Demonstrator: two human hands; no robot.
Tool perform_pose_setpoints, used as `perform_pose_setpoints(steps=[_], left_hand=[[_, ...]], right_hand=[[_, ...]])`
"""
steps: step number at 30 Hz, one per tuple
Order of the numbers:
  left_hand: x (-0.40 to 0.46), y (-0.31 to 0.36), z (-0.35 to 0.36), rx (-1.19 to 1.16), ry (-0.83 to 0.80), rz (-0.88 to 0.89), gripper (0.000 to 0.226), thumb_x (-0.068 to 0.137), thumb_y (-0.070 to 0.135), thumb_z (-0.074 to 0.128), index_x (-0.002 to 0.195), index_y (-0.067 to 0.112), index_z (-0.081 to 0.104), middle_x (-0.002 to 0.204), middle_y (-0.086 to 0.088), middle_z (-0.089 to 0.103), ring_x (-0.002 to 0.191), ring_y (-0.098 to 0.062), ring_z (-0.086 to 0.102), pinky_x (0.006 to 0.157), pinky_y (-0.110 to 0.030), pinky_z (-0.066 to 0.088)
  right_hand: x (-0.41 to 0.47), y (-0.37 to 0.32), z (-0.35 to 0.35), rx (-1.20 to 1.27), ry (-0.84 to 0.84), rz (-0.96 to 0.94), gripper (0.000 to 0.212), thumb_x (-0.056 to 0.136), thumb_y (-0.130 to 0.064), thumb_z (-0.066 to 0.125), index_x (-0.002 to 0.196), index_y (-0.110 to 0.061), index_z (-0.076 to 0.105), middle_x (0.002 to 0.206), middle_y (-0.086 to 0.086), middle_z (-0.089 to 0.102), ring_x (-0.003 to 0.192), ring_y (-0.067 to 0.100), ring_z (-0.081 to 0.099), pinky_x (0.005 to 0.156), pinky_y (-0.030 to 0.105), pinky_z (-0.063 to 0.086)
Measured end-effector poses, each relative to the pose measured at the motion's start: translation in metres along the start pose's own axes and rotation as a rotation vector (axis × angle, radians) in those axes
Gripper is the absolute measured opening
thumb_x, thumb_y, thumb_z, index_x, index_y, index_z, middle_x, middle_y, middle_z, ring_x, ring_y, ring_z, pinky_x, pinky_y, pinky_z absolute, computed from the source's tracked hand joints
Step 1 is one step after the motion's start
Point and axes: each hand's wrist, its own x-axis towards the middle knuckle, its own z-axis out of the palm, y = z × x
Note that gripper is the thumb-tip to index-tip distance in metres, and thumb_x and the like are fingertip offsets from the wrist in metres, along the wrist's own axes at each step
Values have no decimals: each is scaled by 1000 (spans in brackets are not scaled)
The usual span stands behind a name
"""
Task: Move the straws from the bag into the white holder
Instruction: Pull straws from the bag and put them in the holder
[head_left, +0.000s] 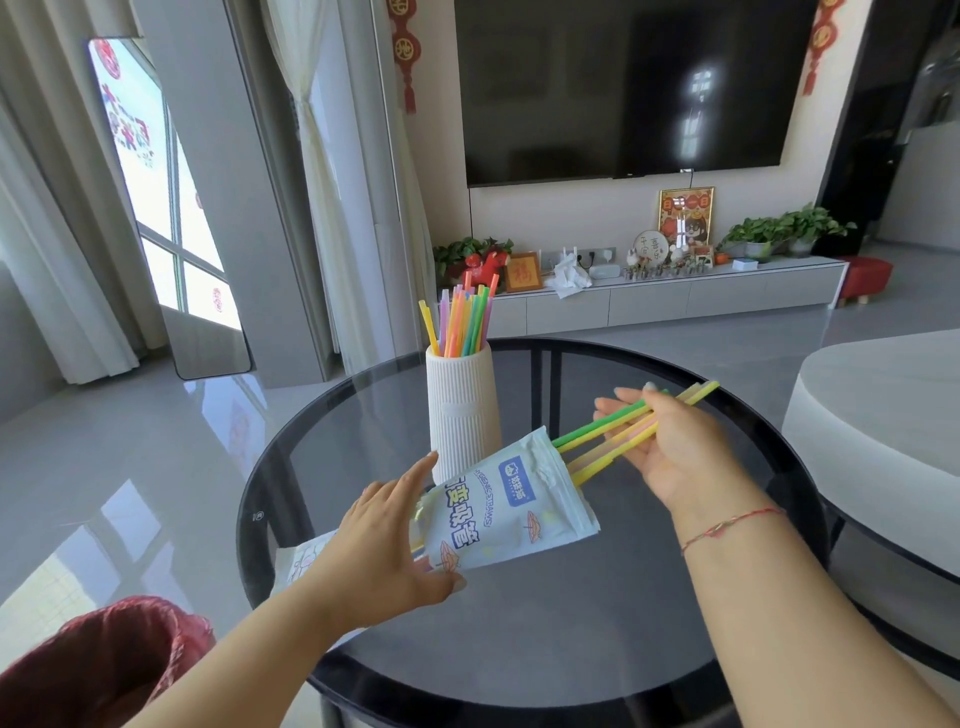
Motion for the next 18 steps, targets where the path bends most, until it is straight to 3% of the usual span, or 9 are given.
perform_pose_setpoints(steps=[3, 5, 7, 9, 11, 18], left_hand=[[2, 1, 2, -32, 9, 7, 118, 56, 63, 72, 148, 40, 2, 133, 19, 41, 124, -11, 33, 106, -31, 33], [3, 2, 4, -41, 7, 12, 119, 54, 65, 70, 148, 40, 2, 132, 18, 42, 124, -10, 33, 105, -31, 33], [3, 4, 6, -29, -1, 23, 118, 54, 66, 69, 148, 41, 2, 132, 17, 44, 123, -9, 33, 106, -31, 33], [4, 5, 8, -3, -5, 40, 118, 55, 66, 69, 148, 41, 0, 133, 17, 44, 123, -10, 34, 106, -32, 33], [4, 4, 9, 21, 2, 55, 118, 56, 66, 69, 149, 40, 1, 133, 15, 45, 122, -12, 35, 106, -31, 34], [5, -1, 13, 90, -36, 21, 115, 62, 65, 69, 149, 39, 0, 139, 15, 42, 126, -12, 32, 108, -32, 29]], right_hand=[[-3, 13, 1, 99, -1, 79, 20, 94, -27, 54, 94, -7, 58, 96, 16, 68, 85, 25, 68, 67, 34, 57], [-10, 27, 0, 146, -27, 137, 20, 87, -30, 64, 88, -11, 58, 99, 16, 67, 92, 27, 68, 80, 38, 57], [-19, 38, 1, 131, -76, 193, 20, 84, -33, 68, 84, -14, 60, 86, 10, 68, 82, 24, 66, 83, 39, 54], [-25, 46, 2, 72, -117, 227, 20, 85, -34, 65, 89, -14, 66, 72, 4, 65, 69, 20, 61, 71, 35, 50], [-26, 46, 6, 19, -133, 216, 21, 91, -30, 57, 95, -13, 70, 75, 5, 65, 67, 20, 60, 65, 33, 49], [2, 3, 15, 28, -68, -2, 28, 99, -20, 42, 84, -6, 61, 86, 13, 68, 78, 24, 65, 80, 34, 51]])
